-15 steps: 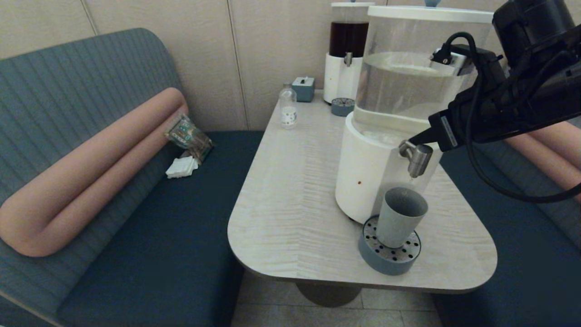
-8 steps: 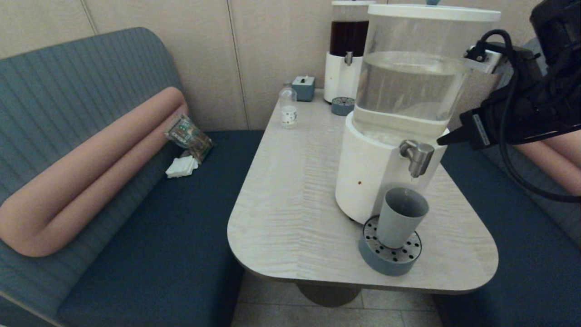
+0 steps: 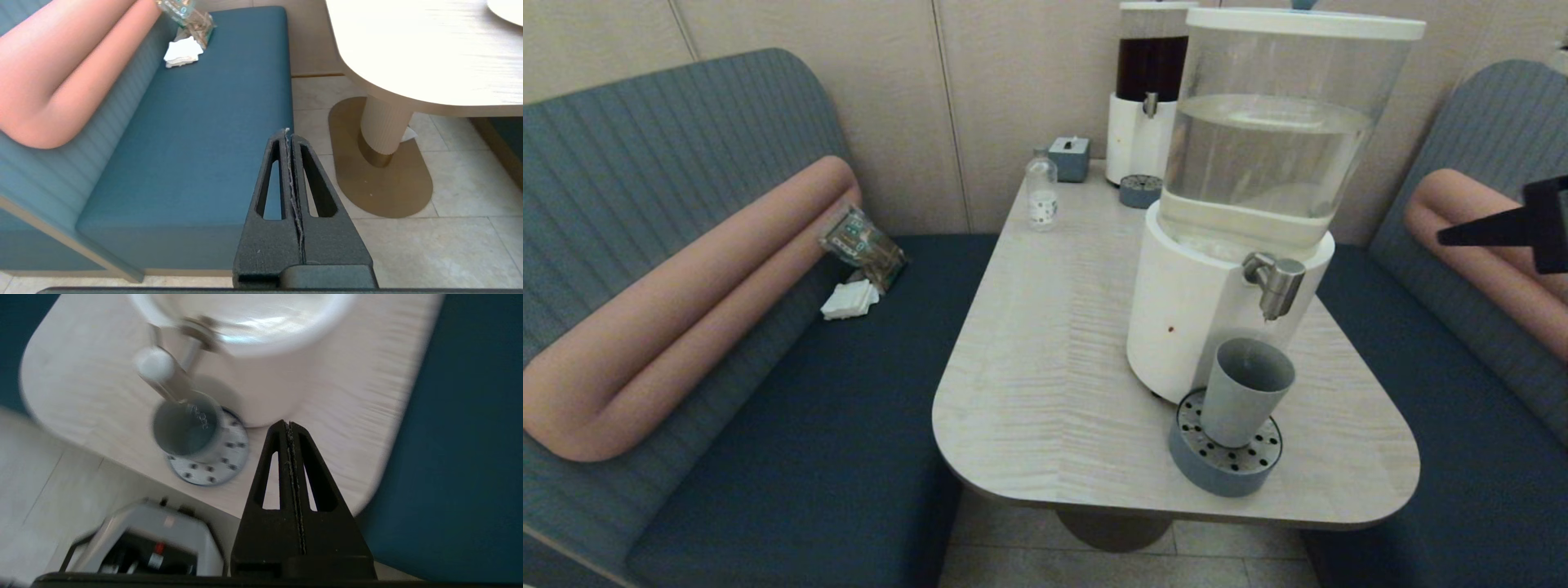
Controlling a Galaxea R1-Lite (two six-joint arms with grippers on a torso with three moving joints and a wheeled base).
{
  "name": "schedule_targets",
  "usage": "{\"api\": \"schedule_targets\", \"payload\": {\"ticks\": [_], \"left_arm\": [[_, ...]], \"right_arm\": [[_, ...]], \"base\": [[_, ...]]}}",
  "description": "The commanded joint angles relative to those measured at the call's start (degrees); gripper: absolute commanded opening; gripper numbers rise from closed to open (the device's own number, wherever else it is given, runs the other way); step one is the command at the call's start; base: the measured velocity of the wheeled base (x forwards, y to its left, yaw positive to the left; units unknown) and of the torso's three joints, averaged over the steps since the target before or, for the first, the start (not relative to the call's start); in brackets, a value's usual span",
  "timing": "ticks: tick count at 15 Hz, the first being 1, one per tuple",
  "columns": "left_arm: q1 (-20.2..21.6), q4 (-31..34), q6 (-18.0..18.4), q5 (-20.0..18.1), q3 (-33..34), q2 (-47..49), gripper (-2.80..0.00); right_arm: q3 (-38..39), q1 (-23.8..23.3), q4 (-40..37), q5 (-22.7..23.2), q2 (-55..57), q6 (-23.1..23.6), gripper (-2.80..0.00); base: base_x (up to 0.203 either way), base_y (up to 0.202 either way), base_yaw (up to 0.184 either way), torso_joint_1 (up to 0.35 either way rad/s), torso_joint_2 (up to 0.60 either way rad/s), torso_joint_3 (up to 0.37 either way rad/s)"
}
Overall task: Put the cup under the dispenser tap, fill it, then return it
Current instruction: Turn off the faucet
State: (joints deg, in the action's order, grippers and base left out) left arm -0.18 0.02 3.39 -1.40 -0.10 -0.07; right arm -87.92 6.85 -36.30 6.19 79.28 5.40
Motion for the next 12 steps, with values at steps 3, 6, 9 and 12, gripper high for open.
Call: {"api": "schedule_targets", "payload": {"ticks": [3,6,9,12], "left_arm": [[0.0,0.0,0.0,0.0,0.0,0.1,-2.8],[0.0,0.0,0.0,0.0,0.0,0.1,-2.8],[0.0,0.0,0.0,0.0,0.0,0.1,-2.8],[0.0,0.0,0.0,0.0,0.0,0.1,-2.8]], "right_arm": [[13.0,-5.2,3.8,-0.1,-19.0,0.0,-2.8],[23.4,-8.1,7.6,-0.8,-32.6,0.1,-2.8],[32.9,-9.5,9.7,-2.9,-45.2,0.2,-2.8],[42.5,-10.4,13.4,-6.2,-56.5,0.3,-2.8]], "base": [[0.0,0.0,0.0,0.0,0.0,0.0],[0.0,0.0,0.0,0.0,0.0,0.0],[0.0,0.0,0.0,0.0,0.0,0.0],[0.0,0.0,0.0,0.0,0.0,0.0]]}}
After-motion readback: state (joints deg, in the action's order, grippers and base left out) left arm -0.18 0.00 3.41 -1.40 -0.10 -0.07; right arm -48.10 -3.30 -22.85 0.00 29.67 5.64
